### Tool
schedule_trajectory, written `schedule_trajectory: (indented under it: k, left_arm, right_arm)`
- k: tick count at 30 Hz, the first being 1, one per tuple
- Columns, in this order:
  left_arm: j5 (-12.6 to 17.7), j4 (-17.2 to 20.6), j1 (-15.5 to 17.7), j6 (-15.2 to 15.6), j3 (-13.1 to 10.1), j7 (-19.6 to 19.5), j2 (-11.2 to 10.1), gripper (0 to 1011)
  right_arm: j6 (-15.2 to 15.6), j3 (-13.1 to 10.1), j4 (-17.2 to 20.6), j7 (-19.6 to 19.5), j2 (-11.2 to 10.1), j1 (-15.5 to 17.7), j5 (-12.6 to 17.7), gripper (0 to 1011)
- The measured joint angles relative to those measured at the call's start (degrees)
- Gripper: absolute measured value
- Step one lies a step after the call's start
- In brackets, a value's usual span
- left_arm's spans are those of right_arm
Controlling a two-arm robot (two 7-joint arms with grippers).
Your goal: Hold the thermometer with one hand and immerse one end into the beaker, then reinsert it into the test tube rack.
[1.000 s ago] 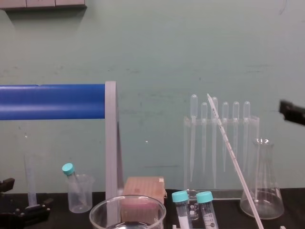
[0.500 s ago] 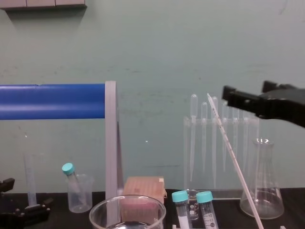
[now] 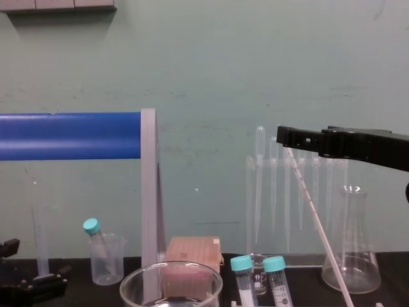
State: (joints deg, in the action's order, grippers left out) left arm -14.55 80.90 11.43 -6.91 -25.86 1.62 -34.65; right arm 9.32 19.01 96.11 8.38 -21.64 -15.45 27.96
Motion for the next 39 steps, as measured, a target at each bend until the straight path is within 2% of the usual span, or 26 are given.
schedule_trajectory:
  k: [2,7,20,39]
  left_arm:
    - [0.0,0.0,0.0,0.0,0.0,0.0,0.0,1008]
    - [0.0,0.0,0.0,0.0,0.0,0.0,0.0,1008]
    - [0.0,0.0,0.0,0.0,0.0,0.0,0.0,1008]
    - [0.0,0.0,0.0,0.0,0.0,0.0,0.0,1008]
  right_arm:
    - [1.68,-0.23,-0.23,0.24,0.2,-0.45,0.25,1003]
    - [3.6,-0.44,-1.14,1.09,0.6,-1.36,0.29,1003]
    - [6.92,0.24,-5.36,3.47,2.32,-3.99,-1.24,1003]
    - [8.59,0.76,-8.6,4.75,4.13,-5.42,-2.65,1003]
